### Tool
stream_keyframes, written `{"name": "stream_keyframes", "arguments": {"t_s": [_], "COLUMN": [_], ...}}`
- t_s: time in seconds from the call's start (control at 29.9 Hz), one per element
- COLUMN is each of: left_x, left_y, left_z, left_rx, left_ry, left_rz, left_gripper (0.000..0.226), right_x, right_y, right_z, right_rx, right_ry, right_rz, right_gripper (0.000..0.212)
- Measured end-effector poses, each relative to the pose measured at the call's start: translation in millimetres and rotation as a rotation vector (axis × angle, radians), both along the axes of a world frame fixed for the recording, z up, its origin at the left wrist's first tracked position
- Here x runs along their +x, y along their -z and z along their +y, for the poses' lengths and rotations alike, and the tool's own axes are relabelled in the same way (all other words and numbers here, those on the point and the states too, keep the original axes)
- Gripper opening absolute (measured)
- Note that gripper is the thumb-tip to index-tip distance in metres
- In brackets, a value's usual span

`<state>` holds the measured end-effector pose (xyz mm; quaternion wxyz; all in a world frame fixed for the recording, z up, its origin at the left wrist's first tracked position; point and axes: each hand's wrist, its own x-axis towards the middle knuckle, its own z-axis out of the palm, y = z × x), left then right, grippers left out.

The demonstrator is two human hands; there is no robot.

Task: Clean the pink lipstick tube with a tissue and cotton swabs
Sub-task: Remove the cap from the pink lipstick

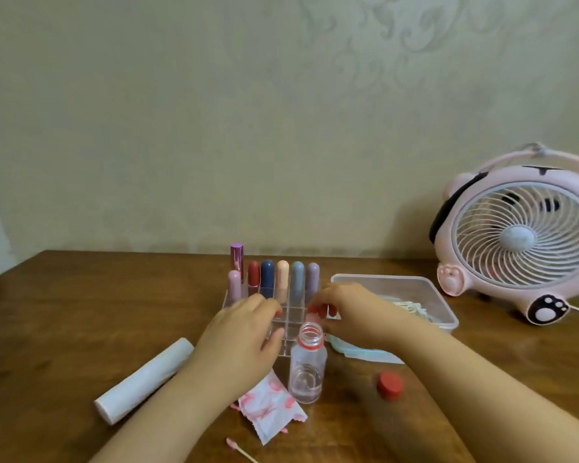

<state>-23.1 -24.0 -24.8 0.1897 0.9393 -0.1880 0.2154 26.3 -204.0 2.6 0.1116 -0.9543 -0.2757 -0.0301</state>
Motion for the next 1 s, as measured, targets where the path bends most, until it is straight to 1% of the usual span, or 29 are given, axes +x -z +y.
{"name": "stream_keyframes", "arguments": {"t_s": [0.13, 0.37, 0.47, 0.57, 0.6, 0.67, 0.77, 0.8, 0.9, 1.0], "left_x": [-2, -7, -13, -21, -25, -33, -45, -49, -57, -63], "left_y": [0, -7, -10, -16, -18, -20, -14, -11, -1, 5], "left_z": [5, 16, 21, 26, 27, 33, 44, 47, 51, 53], "left_rx": [-0.014, -0.106, -0.204, -0.365, -0.434, -0.544, -0.554, -0.555, -0.572, -0.59], "left_ry": [-0.015, -0.028, -0.047, -0.043, -0.028, 0.016, 0.035, 0.036, 0.044, 0.087], "left_rz": [0.016, 0.049, 0.089, 0.172, 0.221, 0.318, 0.386, 0.4, 0.404, 0.456], "left_gripper": [0.025, 0.026, 0.032, 0.043, 0.044, 0.036, 0.02, 0.02, 0.023, 0.029], "right_x": [0, -4, -12, -30, -37, -54, -80, -87, -99, -104], "right_y": [-10, -38, -49, -54, -53, -45, -25, -18, -3, 11], "right_z": [1, 4, 11, 26, 31, 41, 51, 53, 58, 63], "right_rx": [-0.003, 0.119, 0.241, 0.382, 0.415, 0.468, 0.517, 0.529, 0.565, 0.603], "right_ry": [0.004, 0.059, 0.081, 0.051, 0.038, 0.023, 0.039, 0.046, 0.049, 0.074], "right_rz": [-0.03, -0.068, -0.085, -0.085, -0.078, -0.076, -0.078, -0.069, -0.049, -0.039], "right_gripper": [0.019, 0.022, 0.021, 0.018, 0.017, 0.015, 0.01, 0.008, 0.01, 0.006]}}
